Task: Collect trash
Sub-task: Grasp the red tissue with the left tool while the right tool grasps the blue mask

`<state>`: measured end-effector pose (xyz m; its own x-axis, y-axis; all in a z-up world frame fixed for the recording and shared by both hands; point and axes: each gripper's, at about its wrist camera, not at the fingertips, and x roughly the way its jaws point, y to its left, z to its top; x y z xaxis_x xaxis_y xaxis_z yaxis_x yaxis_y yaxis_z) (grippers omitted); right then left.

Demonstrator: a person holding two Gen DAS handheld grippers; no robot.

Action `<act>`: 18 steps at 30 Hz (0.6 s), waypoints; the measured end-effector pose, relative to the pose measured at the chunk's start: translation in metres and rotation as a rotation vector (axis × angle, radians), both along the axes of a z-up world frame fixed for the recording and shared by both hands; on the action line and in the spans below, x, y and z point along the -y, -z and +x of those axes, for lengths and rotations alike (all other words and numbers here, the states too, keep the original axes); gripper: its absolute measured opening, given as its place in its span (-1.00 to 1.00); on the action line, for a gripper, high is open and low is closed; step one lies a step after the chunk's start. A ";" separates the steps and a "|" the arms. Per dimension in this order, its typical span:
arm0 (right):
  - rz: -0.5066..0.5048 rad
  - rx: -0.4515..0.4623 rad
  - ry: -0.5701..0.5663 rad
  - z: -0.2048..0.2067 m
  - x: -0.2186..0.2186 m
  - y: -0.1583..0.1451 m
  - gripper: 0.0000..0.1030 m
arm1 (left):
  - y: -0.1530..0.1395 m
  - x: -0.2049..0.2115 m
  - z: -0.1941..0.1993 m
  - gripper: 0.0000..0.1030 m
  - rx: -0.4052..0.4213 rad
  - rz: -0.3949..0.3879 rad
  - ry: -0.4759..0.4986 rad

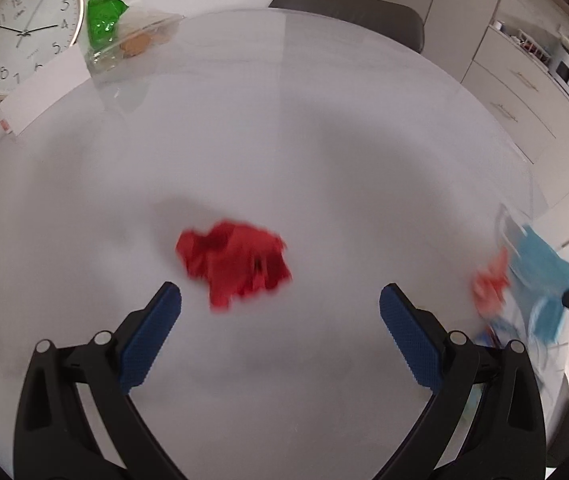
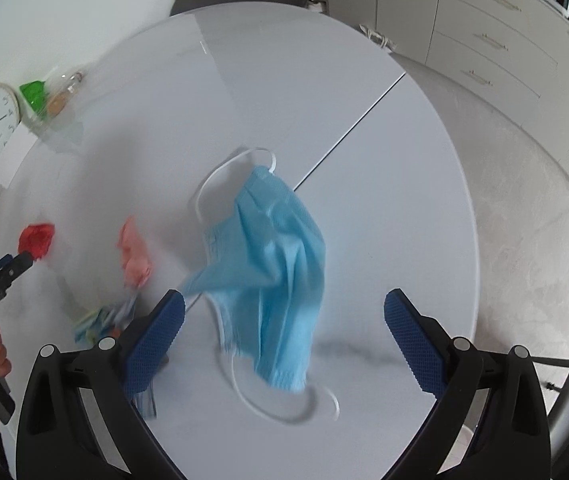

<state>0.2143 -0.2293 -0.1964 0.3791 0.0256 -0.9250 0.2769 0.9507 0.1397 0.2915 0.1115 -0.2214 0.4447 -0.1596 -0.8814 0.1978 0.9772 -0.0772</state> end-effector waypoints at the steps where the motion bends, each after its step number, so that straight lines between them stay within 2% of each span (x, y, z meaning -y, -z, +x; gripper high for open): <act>1: 0.007 -0.003 -0.002 0.004 -0.001 0.003 0.90 | 0.005 0.001 0.009 0.85 -0.005 0.004 0.001; 5: 0.030 -0.010 -0.022 0.012 -0.004 0.010 0.66 | 0.018 0.003 0.027 0.85 -0.016 0.014 -0.015; 7: 0.039 -0.009 -0.037 0.016 -0.007 0.011 0.42 | 0.022 0.002 0.031 0.74 -0.014 0.021 -0.029; 9: 0.046 -0.013 -0.051 0.019 -0.010 0.012 0.16 | 0.026 0.002 0.034 0.38 -0.018 0.031 -0.027; 12: 0.034 -0.020 -0.075 0.020 -0.016 0.010 -0.21 | 0.031 -0.005 0.035 0.12 -0.035 0.007 -0.034; 18: 0.045 0.008 -0.081 0.015 -0.012 0.002 -0.45 | 0.030 -0.013 0.037 -0.02 -0.017 0.006 -0.030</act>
<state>0.2294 -0.2172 -0.1987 0.3815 0.0977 -0.9192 0.1981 0.9627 0.1845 0.3286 0.1242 -0.2510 0.4340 -0.1408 -0.8898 0.1667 0.9832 -0.0743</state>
